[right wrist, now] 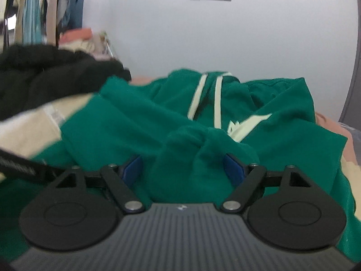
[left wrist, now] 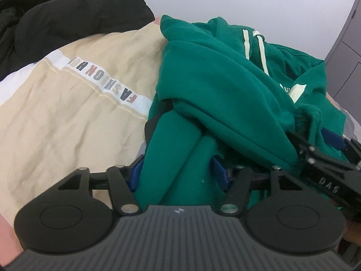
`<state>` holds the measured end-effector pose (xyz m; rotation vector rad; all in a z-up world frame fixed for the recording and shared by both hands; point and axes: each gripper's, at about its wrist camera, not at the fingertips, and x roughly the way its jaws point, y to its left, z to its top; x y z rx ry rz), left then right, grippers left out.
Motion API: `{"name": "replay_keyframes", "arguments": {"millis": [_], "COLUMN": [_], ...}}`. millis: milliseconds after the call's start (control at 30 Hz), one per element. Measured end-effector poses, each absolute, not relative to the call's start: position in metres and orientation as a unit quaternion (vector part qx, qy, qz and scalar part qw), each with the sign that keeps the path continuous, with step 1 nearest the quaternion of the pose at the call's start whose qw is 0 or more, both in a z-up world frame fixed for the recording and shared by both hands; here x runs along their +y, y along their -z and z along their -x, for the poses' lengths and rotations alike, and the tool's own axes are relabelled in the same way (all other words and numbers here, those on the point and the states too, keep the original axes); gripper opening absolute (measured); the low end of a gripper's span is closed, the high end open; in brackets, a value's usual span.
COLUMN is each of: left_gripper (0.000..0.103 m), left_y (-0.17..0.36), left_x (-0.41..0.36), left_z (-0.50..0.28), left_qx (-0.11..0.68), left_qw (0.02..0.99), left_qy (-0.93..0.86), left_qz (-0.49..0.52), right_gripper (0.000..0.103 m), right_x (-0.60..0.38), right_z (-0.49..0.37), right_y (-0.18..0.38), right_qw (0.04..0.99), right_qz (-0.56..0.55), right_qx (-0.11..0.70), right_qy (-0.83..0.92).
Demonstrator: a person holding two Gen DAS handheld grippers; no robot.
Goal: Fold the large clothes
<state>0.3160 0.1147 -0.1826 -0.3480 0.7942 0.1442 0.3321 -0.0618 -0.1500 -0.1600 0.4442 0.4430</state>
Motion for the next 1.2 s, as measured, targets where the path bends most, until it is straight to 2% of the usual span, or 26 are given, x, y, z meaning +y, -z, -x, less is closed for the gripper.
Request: {"name": "replay_keyframes", "arguments": {"millis": [33, 67, 133, 200, 267, 367, 433, 700, 1000, 1200], "left_gripper": [0.06, 0.053, 0.046, 0.032, 0.025, 0.019, 0.018, 0.016, 0.017, 0.022], "left_y": [0.184, 0.185, 0.185, 0.184, 0.179, 0.175, 0.173, 0.175, 0.18, 0.179], "left_x": [0.114, 0.113, 0.113, 0.115, 0.118, 0.126, 0.132, 0.158, 0.163, 0.161], "left_z": [-0.317, -0.318, -0.318, -0.317, -0.314, -0.309, -0.308, -0.302, -0.303, -0.303], "left_qx": [0.384, 0.384, 0.381, 0.377, 0.371, 0.36, 0.356, 0.345, 0.354, 0.353], "left_qw": [0.905, 0.906, 0.907, 0.908, 0.908, 0.908, 0.904, 0.891, 0.885, 0.886], "left_qy": [-0.072, -0.072, -0.068, -0.065, -0.061, -0.055, -0.051, -0.057, -0.051, -0.045], "left_qz": [0.167, 0.166, 0.164, 0.172, 0.185, 0.209, 0.229, 0.29, 0.299, 0.297], "right_gripper": [0.08, 0.079, 0.073, 0.061, 0.042, 0.032, 0.029, 0.028, 0.028, 0.036], "right_x": [-0.064, -0.064, -0.067, -0.071, -0.075, -0.085, -0.1, -0.182, -0.243, -0.248], "right_z": [-0.334, -0.337, -0.342, -0.342, -0.339, -0.334, -0.33, -0.316, -0.321, -0.312], "right_y": [0.153, 0.156, 0.16, 0.16, 0.155, 0.141, 0.13, 0.111, 0.168, 0.164], "right_qw": [0.946, 0.944, 0.941, 0.939, 0.941, 0.947, 0.952, 0.953, 0.905, 0.906], "right_qz": [0.083, 0.082, 0.075, 0.069, 0.066, 0.043, 0.011, -0.159, -0.245, -0.246], "right_qx": [0.226, 0.236, 0.251, 0.257, 0.253, 0.241, 0.231, 0.195, 0.346, 0.345], "right_qy": [-0.215, -0.214, -0.216, -0.219, -0.215, -0.207, -0.2, -0.17, -0.046, -0.028]}}
